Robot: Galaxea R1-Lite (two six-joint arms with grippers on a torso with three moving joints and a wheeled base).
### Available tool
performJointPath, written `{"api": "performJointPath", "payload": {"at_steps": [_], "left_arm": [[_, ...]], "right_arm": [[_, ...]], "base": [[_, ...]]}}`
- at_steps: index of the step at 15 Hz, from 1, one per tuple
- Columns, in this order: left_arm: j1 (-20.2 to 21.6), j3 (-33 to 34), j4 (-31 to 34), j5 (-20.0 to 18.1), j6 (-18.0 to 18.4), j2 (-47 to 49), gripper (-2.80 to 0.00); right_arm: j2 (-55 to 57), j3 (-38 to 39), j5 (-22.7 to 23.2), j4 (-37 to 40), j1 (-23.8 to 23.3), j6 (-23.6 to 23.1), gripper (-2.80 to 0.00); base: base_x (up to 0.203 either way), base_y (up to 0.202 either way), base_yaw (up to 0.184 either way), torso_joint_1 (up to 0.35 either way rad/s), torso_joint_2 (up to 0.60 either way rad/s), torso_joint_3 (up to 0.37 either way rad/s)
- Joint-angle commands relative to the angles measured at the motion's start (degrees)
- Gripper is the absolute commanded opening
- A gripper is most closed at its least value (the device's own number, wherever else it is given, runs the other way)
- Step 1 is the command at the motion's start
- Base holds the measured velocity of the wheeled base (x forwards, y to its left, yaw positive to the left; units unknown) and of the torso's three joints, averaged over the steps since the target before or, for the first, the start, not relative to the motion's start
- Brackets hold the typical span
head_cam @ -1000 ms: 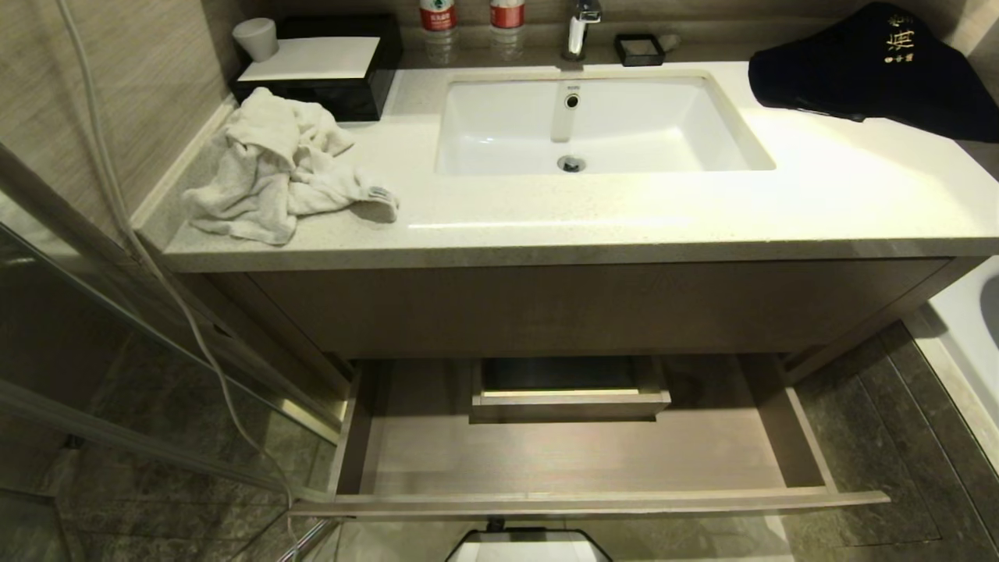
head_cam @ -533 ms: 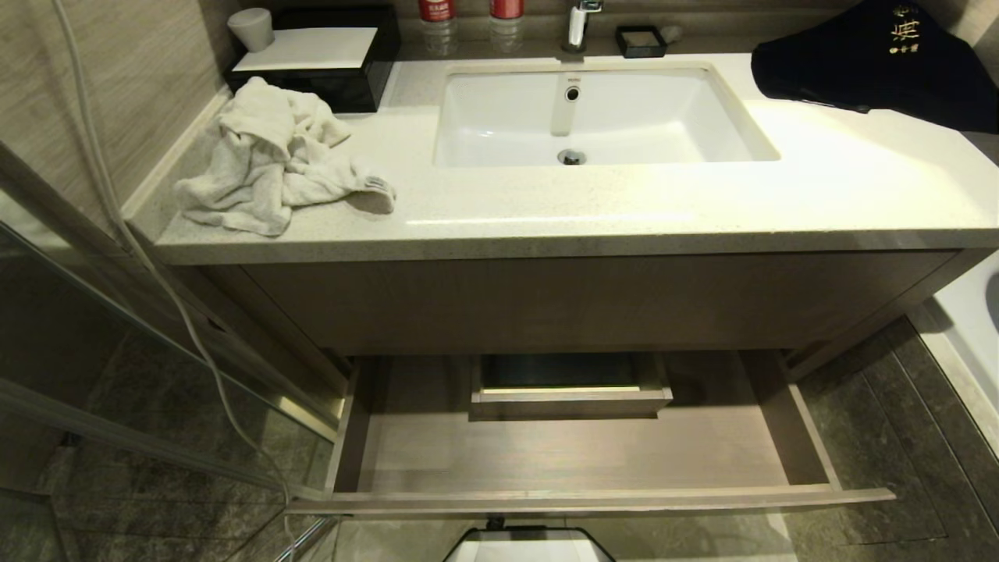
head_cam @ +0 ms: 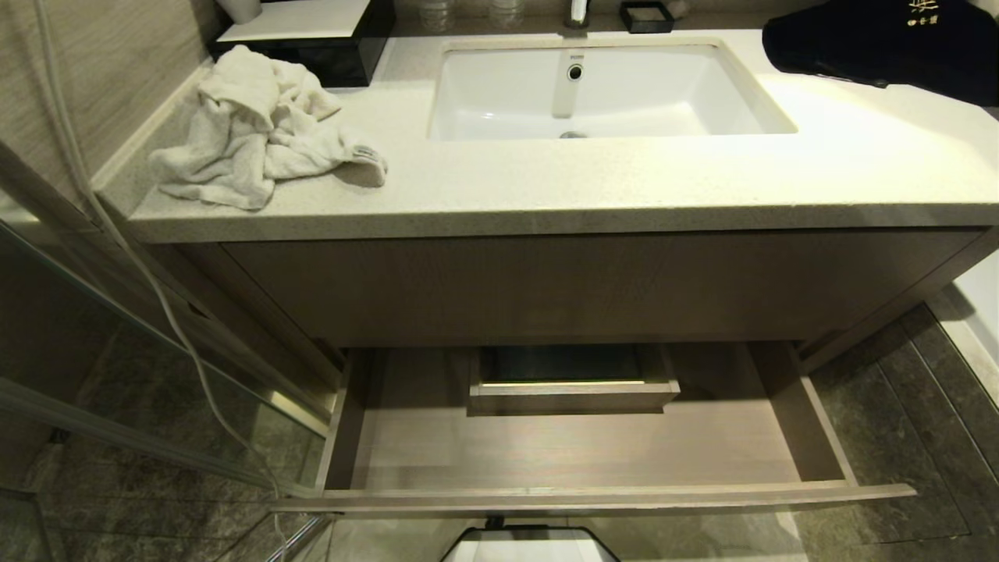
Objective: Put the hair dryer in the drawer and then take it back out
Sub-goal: Put it into the drawer
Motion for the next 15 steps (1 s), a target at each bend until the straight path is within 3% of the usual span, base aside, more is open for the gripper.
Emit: {"api": "performJointPath", "payload": {"at_steps": [1, 10, 15], "left_arm": [[0.00, 0.09, 0.01, 0.01, 0.01, 0.06, -2.80], [0.00, 0.09, 0.01, 0.01, 0.01, 0.06, -2.80], [0.00, 0.09, 0.01, 0.01, 0.01, 0.06, -2.80]], "right_arm": [[-0.10, 0.10, 0.07, 0.40, 0.00, -0.13, -2.80], [-0.16, 1.15, -0.02, 0.36, 0.00, -0.04, -2.80], [1.50, 1.15, -0.19, -0.84, -0.09, 0.83, -2.80]], "base": [[0.000, 0.000, 0.000, -0.310, 0.53, 0.204], [0.000, 0.000, 0.000, -0.321, 0.50, 0.168], [0.000, 0.000, 0.000, 0.004, 0.13, 0.161]]}}
